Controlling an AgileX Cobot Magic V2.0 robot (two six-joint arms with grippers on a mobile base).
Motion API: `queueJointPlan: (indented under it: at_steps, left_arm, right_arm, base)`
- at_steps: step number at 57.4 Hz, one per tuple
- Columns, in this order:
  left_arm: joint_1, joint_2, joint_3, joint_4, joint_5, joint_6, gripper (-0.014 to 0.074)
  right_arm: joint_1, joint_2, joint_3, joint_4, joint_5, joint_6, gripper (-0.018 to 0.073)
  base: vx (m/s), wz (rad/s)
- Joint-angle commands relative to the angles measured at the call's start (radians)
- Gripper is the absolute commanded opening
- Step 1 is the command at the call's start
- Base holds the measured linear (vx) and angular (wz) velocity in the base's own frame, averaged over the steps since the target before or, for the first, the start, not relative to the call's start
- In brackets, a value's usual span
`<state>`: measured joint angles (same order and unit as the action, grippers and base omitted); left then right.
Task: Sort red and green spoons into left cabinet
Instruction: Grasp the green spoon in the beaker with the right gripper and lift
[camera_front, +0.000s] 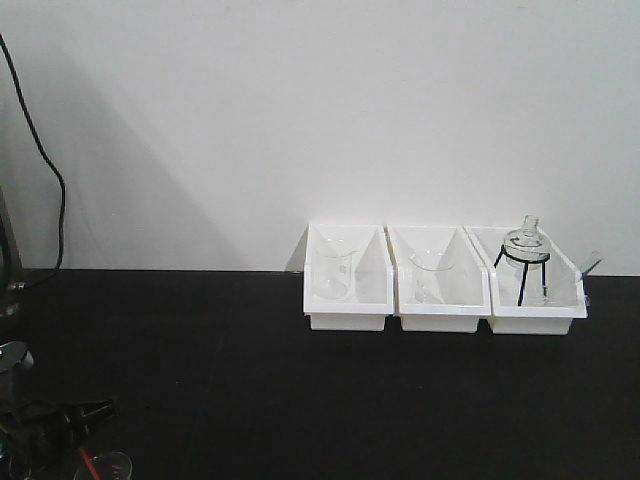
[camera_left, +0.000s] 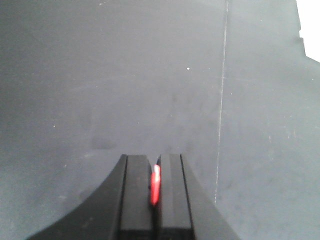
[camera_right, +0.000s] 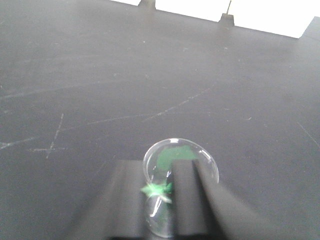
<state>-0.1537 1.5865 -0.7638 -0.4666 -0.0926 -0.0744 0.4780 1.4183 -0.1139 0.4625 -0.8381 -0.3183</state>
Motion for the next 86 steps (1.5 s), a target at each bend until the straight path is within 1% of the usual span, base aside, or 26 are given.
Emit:
queueJointPlan:
  at_steps: [1,8,14,31,36,44,49,55,58,61,65,70,72,77,79,81,82,86]
  left_arm:
    - [-0.006,-0.033,-0.029,0.002,-0.075,0.002,-0.0003]
    - [-0.006,-0.033,-0.029,0.002,-0.075,0.002,-0.0003]
    - [-0.006,-0.033,-0.029,0.002,-0.075,0.002,-0.0003]
    - [-0.006,-0.033,-0.029,0.002,-0.071,0.002,-0.0003]
    - [-0.006,-0.033,-0.029,0.002,-0.069,0.027,-0.0003]
    - [-0.006,-0.033,-0.029,0.002,-0.064,0.074,-0.0003]
    - [-0.006,-0.033,-0.029,0.002,-0.056,0.08,-0.0003]
    - [-0.006,-0.033,-0.029,0.002,-0.044,0.08,-0.0003]
    - [-0.006,-0.033,-0.029,0.004,-0.04,0.087,-0.0003]
    - [-0.006,-0.033,-0.029,0.023,-0.035,0.11,-0.0003]
    - [-0.006,-0.035,-0.029,0.059,-0.023,0.14,-0.0003]
    - [-0.006,-0.049,-0.029,0.112,-0.012,0.177,-0.0003]
    - [-0.006,-0.06,-0.029,0.132,-0.012,0.179,-0.0003]
    - [-0.006,-0.092,-0.029,0.159,-0.026,0.177,-0.0003]
    - [-0.006,-0.108,-0.029,0.164,-0.032,0.179,-0.0003]
    - [-0.006,-0.124,-0.029,0.178,-0.038,0.178,-0.0003]
    - [-0.006,-0.13,-0.029,0.184,-0.038,0.178,-0.0003]
    - [-0.007,-0.16,-0.029,0.216,-0.04,0.178,-0.0003]
  right_arm:
    - [-0.003,-0.014,-0.023,-0.019,-0.089,-0.002,0.0043]
    - [-0.003,-0.014,-0.023,-0.019,-0.103,-0.002,0.0012]
    - [-0.003,-0.014,-0.023,-0.019,-0.123,-0.003,0.0013]
    - [-0.003,-0.017,-0.026,-0.028,-0.242,-0.009,0.0013]
    - [-0.003,-0.029,-0.026,-0.028,-0.241,-0.009,0.0014]
    - [-0.003,-0.072,-0.026,-0.025,-0.203,-0.01,0.0016]
    - [-0.003,-0.106,-0.027,-0.02,-0.163,-0.01,0.0017]
    - [-0.003,-0.162,-0.039,-0.006,-0.072,-0.017,0.0017]
    - [-0.003,-0.197,-0.058,0.012,0.013,-0.035,0.0017]
    - [-0.003,-0.241,-0.089,0.043,0.098,-0.071,0.0017]
    - [-0.003,-0.29,-0.153,0.114,0.225,-0.163,0.0017]
    - [-0.003,-0.343,-0.241,0.236,0.353,-0.326,0.0016]
    - [-0.003,-0.362,-0.282,0.302,0.391,-0.391,0.0013]
    - [-0.003,-0.392,-0.373,0.488,0.47,-0.594,-0.0004]
    - [-0.003,-0.398,-0.405,0.592,0.476,-0.677,-0.0003]
    - [-0.003,-0.403,-0.435,0.665,0.476,-0.76,-0.0003]
    - [-0.003,-0.405,-0.452,0.72,0.474,-0.812,-0.0003]
    - [-0.003,-0.41,-0.493,0.871,0.466,-0.974,-0.0003]
  base:
    - [0.0,0.0]
    - [0.0,0.0]
    - [0.0,0.0]
    - [0.0,0.0]
    - [0.0,0.0]
    - [0.0,0.0]
    - [0.0,0.0]
    - [0.0,0.0]
    - [0.0,0.0]
    - [0.0,0.0]
    - [0.0,0.0]
    - [0.0,0.0]
    - [0.0,0.0]
    - [0.0,0.0]
    - [0.0,0.0]
    - [0.0,0.0]
    - [0.0,0.0]
    - [0.0,0.0]
